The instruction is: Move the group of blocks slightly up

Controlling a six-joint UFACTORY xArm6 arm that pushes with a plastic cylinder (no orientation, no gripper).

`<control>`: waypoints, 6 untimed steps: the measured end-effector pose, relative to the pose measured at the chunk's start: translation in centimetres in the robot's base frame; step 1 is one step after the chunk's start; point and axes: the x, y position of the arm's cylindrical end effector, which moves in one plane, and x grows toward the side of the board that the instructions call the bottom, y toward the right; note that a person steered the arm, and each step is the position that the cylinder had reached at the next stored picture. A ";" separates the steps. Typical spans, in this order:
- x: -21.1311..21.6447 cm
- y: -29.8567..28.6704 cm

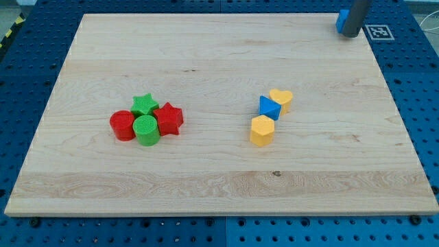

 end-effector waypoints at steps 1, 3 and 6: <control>0.6 -2.1; 5.2 -15.5; 22.3 -24.9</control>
